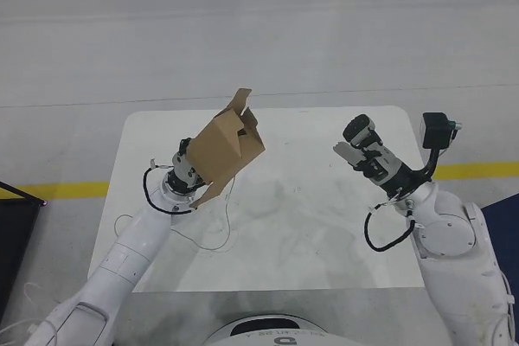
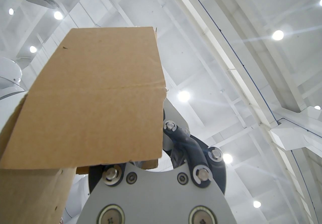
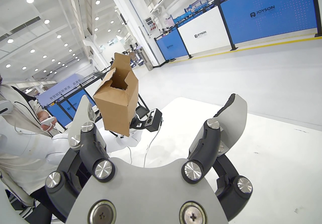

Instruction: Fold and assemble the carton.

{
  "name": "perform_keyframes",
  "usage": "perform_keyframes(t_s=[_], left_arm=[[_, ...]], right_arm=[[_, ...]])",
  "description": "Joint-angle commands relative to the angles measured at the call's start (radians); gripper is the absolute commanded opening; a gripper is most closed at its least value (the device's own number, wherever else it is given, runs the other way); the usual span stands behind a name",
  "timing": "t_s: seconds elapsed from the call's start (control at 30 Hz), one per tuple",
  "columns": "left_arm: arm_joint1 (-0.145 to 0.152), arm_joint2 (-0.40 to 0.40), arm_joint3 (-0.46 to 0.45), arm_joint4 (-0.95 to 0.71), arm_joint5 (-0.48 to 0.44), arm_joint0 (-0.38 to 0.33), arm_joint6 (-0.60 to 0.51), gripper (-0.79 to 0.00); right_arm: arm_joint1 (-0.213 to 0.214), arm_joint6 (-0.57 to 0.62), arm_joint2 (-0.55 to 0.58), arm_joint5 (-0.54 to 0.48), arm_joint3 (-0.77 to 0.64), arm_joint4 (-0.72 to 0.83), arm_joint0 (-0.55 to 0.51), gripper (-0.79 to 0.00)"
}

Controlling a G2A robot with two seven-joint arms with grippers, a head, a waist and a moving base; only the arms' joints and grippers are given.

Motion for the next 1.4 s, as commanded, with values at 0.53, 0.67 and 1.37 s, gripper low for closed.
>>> perform_keyframes(t_s=[0.53, 0.67, 1.37], left_arm=[[0.0, -0.046, 0.083, 0.47, -0.366, -0.138, -0.085, -0.785], [-0.006, -0.054, 0.133, 0.471, -0.353, -0.175, -0.125, -0.785], [-0.028, -0.02, 0.205, 0.536, -0.378, -0.238, -0.165, -0.785]], right_arm=[[-0.016, 0.27, -0.214, 0.199, 0.234, 0.886, 0.288, -0.009], [-0.016, 0.276, -0.21, 0.195, 0.24, 0.889, 0.297, 0.0], [-0.034, 0.337, -0.274, 0.413, 0.207, 1.281, 0.249, 0.0]])
